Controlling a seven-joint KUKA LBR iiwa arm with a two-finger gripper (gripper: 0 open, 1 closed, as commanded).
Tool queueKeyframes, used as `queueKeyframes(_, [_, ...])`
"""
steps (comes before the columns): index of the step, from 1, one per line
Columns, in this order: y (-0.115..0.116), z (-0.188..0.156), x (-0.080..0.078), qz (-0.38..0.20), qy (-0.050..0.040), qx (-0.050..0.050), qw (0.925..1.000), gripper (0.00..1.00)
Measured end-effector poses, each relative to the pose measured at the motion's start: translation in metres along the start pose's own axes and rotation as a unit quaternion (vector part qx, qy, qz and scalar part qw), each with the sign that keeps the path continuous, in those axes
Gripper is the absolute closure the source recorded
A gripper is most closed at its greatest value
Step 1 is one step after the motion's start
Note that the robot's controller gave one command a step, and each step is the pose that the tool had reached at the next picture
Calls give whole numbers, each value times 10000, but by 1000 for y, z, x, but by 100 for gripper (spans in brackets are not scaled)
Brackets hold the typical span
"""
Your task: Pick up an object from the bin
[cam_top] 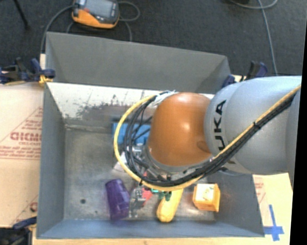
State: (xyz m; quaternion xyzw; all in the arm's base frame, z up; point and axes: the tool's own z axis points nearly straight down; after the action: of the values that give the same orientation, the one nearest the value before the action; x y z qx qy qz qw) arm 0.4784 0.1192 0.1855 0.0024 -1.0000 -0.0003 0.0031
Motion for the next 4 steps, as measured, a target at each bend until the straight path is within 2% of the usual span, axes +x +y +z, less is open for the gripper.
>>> queueKeyframes(1, [0, -4, -2, 22, -39, -6, 10000, 0])
queueKeyframes(2, [20, 40, -10, -358, -70, 2, 9993, 0])
queueKeyframes(3, [15, 81, -13, -1419, -72, -16, 9899, 100])
queueKeyframes(4, [15, 81, -13, -1419, -72, -16, 9899, 100])
